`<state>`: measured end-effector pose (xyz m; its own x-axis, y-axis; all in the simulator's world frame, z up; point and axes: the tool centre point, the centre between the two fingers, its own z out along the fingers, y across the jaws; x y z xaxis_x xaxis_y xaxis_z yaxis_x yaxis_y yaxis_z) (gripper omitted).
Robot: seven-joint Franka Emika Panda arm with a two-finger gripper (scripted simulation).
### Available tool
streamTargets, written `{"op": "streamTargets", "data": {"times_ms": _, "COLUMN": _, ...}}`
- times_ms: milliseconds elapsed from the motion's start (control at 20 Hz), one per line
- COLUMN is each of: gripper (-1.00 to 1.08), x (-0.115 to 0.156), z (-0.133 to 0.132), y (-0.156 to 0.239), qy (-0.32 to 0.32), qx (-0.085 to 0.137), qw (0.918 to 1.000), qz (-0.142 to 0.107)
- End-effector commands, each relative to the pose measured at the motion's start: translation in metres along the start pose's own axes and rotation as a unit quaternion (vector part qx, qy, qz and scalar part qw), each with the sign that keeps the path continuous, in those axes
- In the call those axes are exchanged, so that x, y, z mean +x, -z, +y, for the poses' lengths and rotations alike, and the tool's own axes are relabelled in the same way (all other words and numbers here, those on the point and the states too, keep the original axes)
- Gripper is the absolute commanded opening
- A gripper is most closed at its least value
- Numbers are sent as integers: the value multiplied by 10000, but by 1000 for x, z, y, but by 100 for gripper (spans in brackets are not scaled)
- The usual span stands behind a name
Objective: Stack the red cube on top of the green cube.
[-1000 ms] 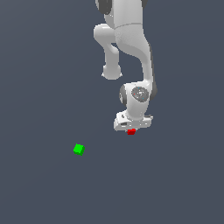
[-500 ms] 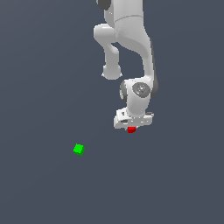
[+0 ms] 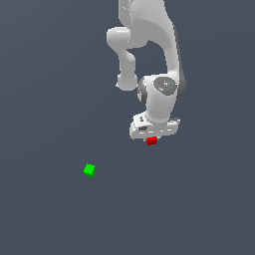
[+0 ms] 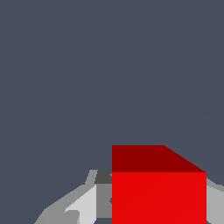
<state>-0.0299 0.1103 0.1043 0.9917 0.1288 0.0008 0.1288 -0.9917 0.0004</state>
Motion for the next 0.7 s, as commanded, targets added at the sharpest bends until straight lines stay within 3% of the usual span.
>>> {"op": "streamTargets", "data": {"times_ms": 0, "gripper": -100, "x": 0, "z": 0, "y": 10, "qy": 0, "qx": 0, "qw": 10000, "qz": -4}}
{"op": "streamTargets", "data": {"times_ms": 350, "gripper": -100, "x": 1, "z": 1, "y": 14, "qy": 2, "qx": 2, "qw": 10000, "qz": 1}}
{"op": "streamTargets", "data": {"times_ms": 650, "gripper": -100, "x": 6, "z": 23, "y": 10, "qy": 2, "qx": 2, "qw": 10000, "qz": 1}}
